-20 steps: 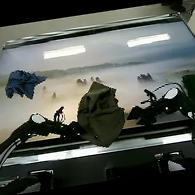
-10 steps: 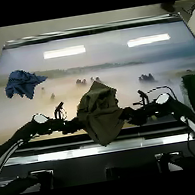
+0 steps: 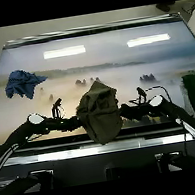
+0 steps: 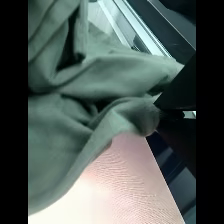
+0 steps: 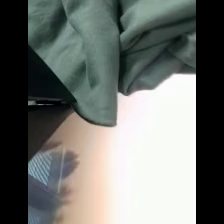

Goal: Fold the clothes and pants, and hang the long-sleeved shirts on hangers.

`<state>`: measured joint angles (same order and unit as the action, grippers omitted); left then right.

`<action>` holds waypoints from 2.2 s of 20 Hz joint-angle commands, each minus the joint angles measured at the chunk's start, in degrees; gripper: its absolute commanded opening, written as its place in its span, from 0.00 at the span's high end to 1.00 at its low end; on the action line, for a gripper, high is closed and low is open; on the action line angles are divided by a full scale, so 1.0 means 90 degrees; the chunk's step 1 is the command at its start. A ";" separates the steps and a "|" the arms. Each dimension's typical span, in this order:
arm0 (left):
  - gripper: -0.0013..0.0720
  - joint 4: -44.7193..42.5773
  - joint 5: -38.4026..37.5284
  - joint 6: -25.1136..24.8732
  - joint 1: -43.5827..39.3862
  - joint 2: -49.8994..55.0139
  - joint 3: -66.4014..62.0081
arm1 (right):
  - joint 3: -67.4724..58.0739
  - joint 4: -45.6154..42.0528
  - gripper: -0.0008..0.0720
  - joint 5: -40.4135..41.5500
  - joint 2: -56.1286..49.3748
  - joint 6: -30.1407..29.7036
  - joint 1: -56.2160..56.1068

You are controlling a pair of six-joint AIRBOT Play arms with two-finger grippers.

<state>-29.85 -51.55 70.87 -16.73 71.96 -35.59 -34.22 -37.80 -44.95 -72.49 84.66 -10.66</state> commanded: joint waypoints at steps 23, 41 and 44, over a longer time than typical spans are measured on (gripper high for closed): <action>0.95 -0.0015 0.0799 -0.0945 0.0107 -0.2013 -0.8262 | -0.8925 -0.4116 0.94 -0.0323 0.2450 -0.0007 -0.0022; 0.95 -0.3786 -0.0833 0.3184 0.0726 0.1161 -0.4420 | -0.8920 -0.3155 0.94 -0.2222 -0.3995 0.2953 -0.0029; 0.95 -0.3609 -0.0826 0.3099 0.0930 0.1256 -0.4427 | -0.8920 -0.3232 0.16 -0.3592 -0.4124 0.2339 0.0262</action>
<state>-65.41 -58.52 98.56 -10.09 81.08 -76.58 -114.43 -69.36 -64.42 -106.37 108.38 -10.11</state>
